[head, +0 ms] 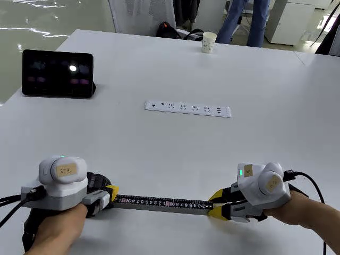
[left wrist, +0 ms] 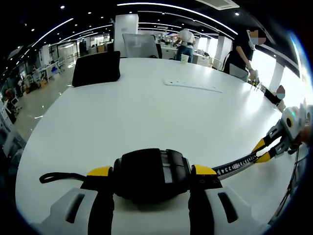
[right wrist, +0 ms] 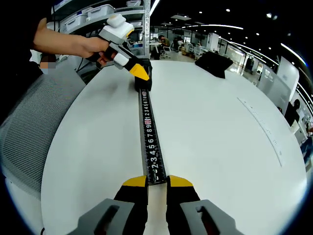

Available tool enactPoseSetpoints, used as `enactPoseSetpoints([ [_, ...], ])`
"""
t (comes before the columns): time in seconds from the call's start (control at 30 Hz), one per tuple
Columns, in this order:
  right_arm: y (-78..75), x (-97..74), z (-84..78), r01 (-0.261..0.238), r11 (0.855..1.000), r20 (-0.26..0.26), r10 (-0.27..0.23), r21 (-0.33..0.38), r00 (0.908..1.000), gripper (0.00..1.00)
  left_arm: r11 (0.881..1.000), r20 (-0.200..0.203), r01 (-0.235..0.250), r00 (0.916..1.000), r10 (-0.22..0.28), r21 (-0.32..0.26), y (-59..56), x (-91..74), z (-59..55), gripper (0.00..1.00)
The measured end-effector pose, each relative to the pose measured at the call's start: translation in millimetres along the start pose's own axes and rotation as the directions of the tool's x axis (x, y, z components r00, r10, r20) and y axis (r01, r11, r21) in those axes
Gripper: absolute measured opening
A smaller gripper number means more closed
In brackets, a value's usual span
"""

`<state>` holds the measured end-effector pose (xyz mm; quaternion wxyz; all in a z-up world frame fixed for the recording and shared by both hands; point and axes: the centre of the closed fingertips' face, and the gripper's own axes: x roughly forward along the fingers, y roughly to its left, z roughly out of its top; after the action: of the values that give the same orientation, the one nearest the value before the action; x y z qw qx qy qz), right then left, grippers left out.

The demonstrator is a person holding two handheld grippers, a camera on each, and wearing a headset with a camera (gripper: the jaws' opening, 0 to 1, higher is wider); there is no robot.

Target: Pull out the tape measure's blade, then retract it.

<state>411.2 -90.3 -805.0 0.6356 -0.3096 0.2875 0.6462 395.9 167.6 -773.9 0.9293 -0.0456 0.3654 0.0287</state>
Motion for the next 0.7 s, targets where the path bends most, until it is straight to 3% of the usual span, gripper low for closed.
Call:
enactPoseSetpoints([
  [0.7,-9.6,6.1,-6.0,-0.006,1.0,-0.026,0.005,-0.028,0.9996,0.11,1.0,-0.002,0.019,0.9998,-0.019,-0.018,-0.1,-1.0,-0.7,0.56],
])
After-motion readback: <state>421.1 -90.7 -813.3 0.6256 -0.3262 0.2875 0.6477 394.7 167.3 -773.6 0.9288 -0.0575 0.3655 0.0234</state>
